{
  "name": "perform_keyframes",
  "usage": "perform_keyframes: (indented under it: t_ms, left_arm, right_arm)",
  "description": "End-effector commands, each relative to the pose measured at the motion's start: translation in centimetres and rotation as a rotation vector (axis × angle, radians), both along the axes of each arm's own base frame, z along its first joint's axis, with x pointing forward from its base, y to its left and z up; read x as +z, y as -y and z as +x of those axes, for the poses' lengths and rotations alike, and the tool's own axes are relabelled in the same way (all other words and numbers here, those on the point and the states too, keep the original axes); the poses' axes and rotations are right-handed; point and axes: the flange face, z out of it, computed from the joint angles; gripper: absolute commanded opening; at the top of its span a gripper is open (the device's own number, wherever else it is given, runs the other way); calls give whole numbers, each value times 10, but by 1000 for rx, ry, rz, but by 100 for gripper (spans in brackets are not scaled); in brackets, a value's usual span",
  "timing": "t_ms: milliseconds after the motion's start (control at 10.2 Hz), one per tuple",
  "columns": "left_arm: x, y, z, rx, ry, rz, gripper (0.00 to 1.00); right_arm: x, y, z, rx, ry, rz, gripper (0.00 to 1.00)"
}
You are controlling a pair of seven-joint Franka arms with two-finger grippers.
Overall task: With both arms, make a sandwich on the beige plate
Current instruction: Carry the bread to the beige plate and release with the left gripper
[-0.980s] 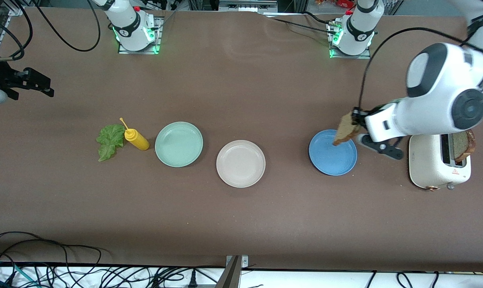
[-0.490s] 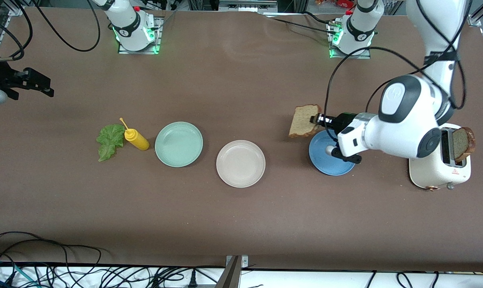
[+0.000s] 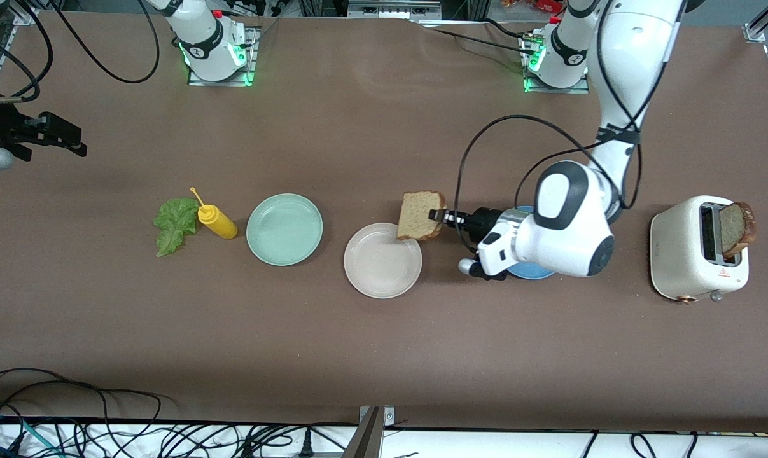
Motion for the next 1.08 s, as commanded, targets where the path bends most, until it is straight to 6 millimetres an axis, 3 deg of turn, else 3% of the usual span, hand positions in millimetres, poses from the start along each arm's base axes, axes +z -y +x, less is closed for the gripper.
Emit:
perform_keyframes:
  t_ms: [0, 392, 490, 980]
  left_arm:
    - [-14, 19, 13, 99, 11, -52, 0]
    - [-62, 60, 6, 185, 58, -26, 0]
    - [-66, 70, 2, 185, 66, -20, 0]
    - [-80, 71, 0, 188, 55, -10, 0]
  right_arm:
    - [-5, 2, 1, -2, -22, -6, 100]
    - [-6, 2, 0, -5, -34, -4, 100]
    - [-6, 2, 0, -5, -34, -4, 100]
    - [-6, 2, 0, -5, -36, -4, 100]
